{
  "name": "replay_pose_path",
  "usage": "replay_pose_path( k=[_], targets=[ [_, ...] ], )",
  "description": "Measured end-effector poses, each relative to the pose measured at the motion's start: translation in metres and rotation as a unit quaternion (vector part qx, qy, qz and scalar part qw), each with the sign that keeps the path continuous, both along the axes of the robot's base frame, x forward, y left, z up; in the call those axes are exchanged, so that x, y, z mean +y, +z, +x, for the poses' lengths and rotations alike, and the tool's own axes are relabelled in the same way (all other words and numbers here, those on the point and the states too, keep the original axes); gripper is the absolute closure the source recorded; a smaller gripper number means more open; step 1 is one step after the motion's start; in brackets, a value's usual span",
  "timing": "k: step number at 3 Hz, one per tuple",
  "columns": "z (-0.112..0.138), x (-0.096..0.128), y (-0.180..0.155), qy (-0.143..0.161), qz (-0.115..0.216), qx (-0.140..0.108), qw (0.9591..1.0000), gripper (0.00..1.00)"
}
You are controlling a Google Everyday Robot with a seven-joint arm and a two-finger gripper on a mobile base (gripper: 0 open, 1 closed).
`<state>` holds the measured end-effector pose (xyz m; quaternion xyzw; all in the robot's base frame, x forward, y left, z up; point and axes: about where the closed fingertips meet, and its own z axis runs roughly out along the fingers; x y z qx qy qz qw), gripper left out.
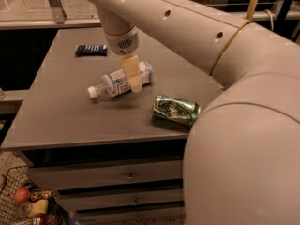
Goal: Place blue plastic bottle upright
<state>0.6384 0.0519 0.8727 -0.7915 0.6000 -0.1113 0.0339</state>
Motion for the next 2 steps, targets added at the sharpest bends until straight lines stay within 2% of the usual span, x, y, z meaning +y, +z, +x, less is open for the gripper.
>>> replay_pose_path(
  k=[1,2],
  targets=[
    [-0.0057,0.0066,-0.0117,-0.012,-0.024,-0.004,0.9996,0.00],
    [-0.0125,0.0150,-0.0168,-0.006,-0.030,-0.003,0.9995,0.00]
  ],
)
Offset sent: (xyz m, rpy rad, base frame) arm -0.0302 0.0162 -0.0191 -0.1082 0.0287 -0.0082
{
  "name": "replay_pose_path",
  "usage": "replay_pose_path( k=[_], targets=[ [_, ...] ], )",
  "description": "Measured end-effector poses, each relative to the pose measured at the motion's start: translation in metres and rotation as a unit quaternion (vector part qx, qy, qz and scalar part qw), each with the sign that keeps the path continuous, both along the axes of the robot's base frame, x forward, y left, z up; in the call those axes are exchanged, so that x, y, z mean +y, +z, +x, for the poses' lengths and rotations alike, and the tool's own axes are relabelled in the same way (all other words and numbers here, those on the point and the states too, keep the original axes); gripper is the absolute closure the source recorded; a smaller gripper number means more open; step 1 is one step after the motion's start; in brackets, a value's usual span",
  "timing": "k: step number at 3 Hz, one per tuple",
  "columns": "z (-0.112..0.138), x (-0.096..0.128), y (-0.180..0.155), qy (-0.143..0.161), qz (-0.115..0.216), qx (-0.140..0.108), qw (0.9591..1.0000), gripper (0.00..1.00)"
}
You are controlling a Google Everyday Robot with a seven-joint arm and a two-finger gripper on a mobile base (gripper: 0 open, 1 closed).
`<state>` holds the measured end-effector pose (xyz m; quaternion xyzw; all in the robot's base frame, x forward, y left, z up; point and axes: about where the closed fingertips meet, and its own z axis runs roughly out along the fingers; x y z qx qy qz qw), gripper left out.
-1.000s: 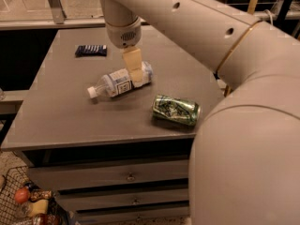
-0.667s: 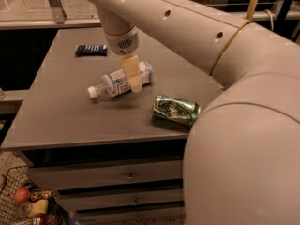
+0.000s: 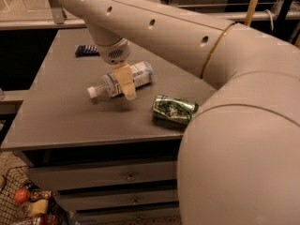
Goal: Place blue plastic bottle upright
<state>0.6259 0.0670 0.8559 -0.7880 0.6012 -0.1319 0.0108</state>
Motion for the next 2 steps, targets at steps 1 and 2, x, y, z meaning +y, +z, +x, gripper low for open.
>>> replay_pose_path(
  k=[1,2],
  targets=[
    [-0.0039,0.0052,-0.0046,0.011,0.005,0.009,0.9999,0.18],
    [-0.0079,0.0099,-0.0075,0.024,0.019,0.022,0.9993,0.42]
  ],
)
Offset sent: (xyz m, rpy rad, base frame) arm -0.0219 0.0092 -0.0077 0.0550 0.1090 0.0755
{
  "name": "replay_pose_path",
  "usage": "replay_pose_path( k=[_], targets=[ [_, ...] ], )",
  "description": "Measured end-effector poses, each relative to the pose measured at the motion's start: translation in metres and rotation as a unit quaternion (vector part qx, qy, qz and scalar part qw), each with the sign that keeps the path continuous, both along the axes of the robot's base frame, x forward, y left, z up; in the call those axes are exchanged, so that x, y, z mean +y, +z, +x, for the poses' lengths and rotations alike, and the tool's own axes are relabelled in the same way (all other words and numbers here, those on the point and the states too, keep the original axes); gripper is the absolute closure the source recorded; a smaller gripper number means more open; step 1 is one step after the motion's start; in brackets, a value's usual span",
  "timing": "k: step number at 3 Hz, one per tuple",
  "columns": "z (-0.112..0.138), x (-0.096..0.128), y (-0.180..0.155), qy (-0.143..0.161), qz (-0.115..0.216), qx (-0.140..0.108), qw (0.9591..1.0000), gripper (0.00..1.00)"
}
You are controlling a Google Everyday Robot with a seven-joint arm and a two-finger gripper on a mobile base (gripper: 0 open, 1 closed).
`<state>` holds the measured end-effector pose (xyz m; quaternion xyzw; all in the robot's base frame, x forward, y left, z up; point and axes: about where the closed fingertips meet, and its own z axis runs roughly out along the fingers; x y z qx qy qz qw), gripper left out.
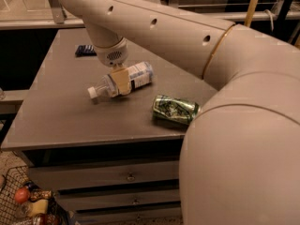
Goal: Place blue plastic bottle upright
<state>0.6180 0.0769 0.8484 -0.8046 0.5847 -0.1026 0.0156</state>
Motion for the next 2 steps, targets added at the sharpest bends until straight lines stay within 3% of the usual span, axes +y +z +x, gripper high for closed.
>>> replay_pose_path(
  k=[2],
  targets=[
    [-0.0049,0.0152,0.0069,0.045,0.047,0.030,0.9975,0.88]
  ],
)
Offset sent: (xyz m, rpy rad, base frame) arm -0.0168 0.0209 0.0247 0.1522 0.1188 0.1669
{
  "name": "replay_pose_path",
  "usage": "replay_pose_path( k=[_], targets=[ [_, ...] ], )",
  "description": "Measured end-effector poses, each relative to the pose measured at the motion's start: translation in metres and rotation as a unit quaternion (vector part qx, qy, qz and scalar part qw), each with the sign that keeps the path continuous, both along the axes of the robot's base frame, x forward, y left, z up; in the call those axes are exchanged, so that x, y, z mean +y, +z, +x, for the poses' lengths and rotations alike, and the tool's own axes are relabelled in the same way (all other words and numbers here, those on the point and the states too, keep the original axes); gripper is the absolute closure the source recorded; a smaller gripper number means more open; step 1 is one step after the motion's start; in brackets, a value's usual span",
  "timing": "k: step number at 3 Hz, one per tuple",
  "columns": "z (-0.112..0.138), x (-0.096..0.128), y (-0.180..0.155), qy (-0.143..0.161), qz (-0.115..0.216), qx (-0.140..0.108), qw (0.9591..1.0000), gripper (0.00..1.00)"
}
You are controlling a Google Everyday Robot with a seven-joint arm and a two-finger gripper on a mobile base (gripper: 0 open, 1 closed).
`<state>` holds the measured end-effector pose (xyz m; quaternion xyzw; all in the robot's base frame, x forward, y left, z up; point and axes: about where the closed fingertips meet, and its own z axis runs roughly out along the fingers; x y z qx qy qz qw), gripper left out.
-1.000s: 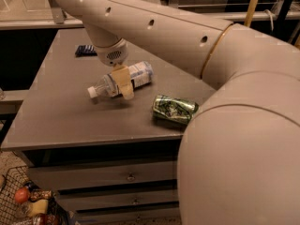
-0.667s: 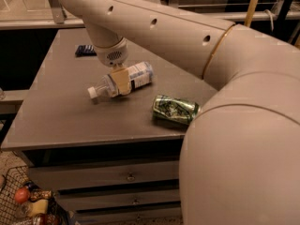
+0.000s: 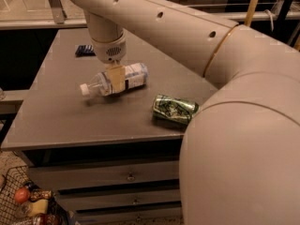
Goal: Place blue plastic bottle upright
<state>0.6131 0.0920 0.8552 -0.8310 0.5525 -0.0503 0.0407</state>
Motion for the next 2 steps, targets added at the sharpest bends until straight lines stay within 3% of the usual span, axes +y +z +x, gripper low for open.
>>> replay_pose_path(
  k=[1,2],
  targets=[
    [-0.001,0.008,0.033,0.037,0.051,0.006,0.9980,1.00],
    [0.008,0.008,0.064,0.061,0.144,0.025,0.9874,1.00]
  ],
)
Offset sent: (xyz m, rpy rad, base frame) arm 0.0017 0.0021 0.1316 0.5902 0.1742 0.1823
